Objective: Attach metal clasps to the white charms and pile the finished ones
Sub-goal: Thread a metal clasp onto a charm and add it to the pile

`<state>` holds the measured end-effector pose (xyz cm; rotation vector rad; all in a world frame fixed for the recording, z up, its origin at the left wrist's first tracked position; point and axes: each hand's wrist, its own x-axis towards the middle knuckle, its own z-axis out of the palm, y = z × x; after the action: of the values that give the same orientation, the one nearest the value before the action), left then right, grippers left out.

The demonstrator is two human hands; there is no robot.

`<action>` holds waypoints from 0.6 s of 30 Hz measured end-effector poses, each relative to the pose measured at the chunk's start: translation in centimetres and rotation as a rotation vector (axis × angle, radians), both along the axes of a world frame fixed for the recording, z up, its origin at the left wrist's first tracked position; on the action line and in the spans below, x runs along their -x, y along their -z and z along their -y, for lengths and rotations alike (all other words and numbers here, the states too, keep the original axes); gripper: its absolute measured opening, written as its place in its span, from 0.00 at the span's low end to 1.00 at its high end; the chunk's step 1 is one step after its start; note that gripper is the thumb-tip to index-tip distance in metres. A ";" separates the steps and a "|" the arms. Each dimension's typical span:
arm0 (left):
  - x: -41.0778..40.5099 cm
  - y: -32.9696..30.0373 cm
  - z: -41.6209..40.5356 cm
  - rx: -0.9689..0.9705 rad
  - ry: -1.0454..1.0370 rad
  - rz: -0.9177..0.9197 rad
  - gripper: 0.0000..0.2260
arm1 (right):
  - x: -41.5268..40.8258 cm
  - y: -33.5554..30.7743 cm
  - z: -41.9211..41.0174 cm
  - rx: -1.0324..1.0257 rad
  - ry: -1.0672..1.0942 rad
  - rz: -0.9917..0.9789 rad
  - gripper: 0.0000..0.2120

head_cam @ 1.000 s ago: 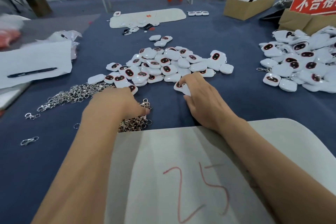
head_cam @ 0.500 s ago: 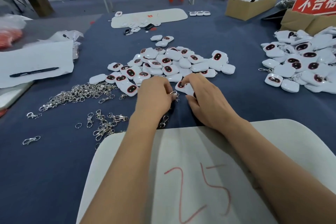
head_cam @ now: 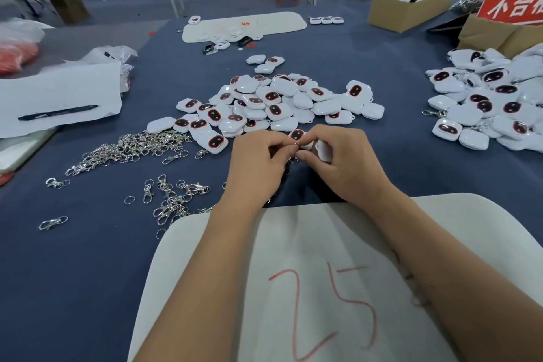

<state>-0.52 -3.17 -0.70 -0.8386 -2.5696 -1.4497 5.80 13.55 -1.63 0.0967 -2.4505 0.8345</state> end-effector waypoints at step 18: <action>-1.0 -0.9 -1.9 -0.479 -0.099 0.290 0.04 | -0.2 -0.4 -1.3 0.466 -0.099 0.095 0.07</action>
<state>0.50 -1.29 0.18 -0.4545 -2.2276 -2.1579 6.02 14.90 -1.23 0.0060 -2.2833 1.4594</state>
